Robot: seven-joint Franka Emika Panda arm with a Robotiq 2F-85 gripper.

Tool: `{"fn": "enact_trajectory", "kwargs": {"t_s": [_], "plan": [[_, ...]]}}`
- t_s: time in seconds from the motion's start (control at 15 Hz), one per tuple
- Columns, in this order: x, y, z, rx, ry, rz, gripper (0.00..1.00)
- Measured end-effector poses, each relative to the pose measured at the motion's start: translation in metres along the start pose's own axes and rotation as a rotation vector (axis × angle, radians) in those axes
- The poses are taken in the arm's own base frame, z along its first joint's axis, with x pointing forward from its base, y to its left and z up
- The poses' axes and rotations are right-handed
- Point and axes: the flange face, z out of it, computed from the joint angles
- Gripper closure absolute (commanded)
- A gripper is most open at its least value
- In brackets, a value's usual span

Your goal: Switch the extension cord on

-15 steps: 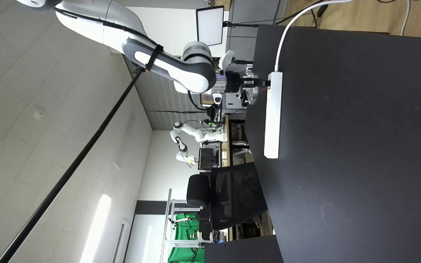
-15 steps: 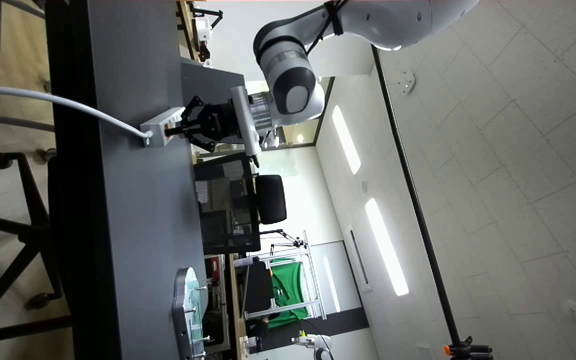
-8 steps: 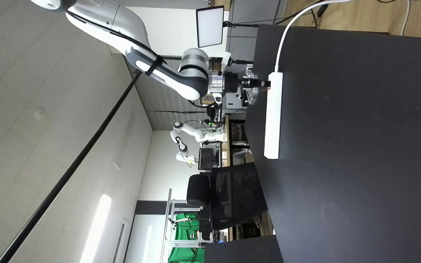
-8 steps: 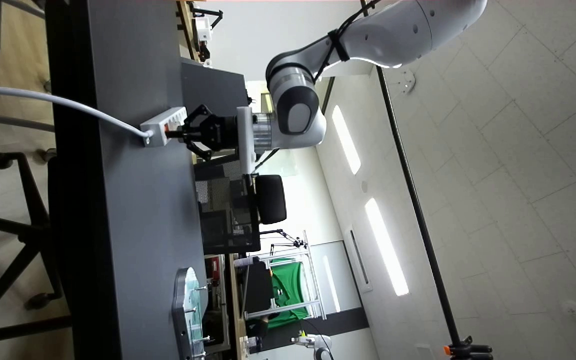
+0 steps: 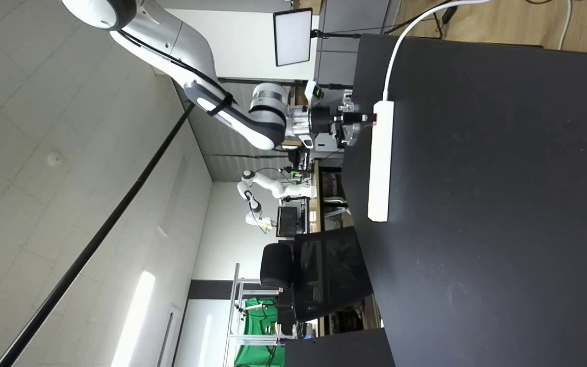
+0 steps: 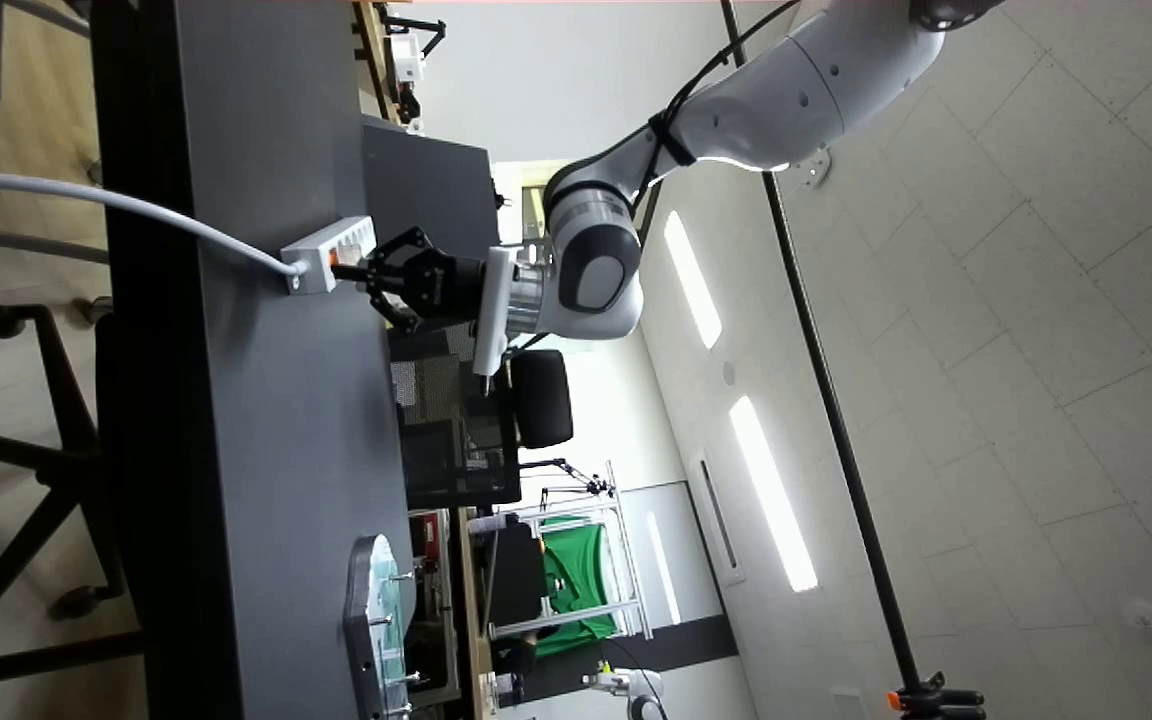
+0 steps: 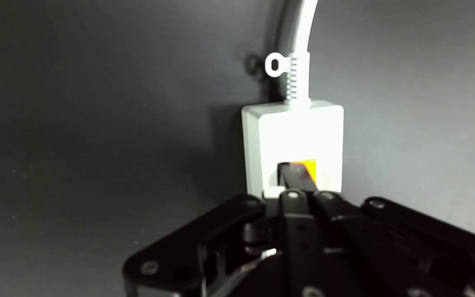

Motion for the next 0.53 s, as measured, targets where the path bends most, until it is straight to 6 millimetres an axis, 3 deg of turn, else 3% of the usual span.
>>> {"fn": "enact_trajectory", "kwargs": {"t_s": [0.53], "plan": [[0.003,0.027,0.008,0.235,-0.03,-0.029,1.0]]}}
